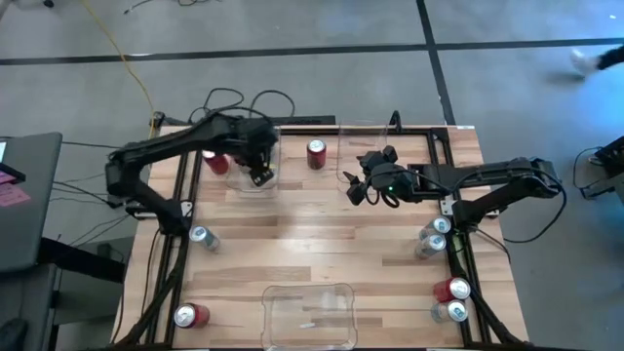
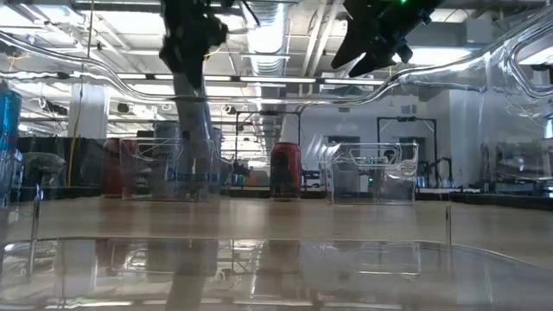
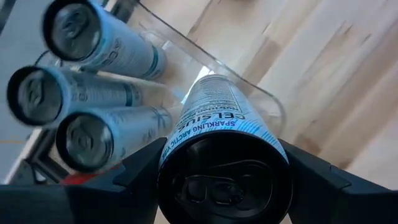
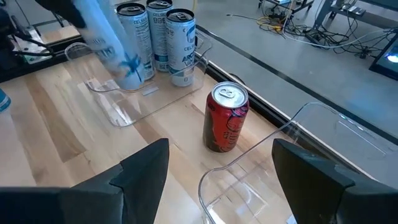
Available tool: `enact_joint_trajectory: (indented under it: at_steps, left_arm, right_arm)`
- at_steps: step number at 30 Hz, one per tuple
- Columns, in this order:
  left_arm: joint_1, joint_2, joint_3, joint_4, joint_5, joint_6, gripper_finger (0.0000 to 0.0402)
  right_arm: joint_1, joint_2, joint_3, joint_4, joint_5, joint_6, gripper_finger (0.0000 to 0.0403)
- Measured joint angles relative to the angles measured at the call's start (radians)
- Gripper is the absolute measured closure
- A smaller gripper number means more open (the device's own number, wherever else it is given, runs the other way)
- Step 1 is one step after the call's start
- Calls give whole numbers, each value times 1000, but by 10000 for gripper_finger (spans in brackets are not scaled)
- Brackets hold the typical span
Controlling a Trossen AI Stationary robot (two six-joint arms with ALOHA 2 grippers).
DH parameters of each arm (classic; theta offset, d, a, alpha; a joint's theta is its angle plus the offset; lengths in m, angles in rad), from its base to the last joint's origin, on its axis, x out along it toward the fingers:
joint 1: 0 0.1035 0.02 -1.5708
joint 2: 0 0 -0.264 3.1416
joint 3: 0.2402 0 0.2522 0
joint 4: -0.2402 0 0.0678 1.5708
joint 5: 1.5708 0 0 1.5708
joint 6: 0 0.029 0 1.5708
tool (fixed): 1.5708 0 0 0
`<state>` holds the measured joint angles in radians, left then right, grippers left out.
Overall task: Sort soda cans
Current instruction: Put the white and blue soda can into the top left transparent bin
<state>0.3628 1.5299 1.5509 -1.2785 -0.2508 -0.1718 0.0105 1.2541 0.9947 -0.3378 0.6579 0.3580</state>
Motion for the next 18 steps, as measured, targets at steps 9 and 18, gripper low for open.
enact_joint_trajectory:
  at_steps: [9,18]
  left_arm:
    - [70,145,67,24,-23,168,148]
    - [125,174,60,75,-24,221,145]
  right_arm:
    - [-14,0,0,-2,0,0,98]
    - [-20,0,0,-6,-1,0,98]
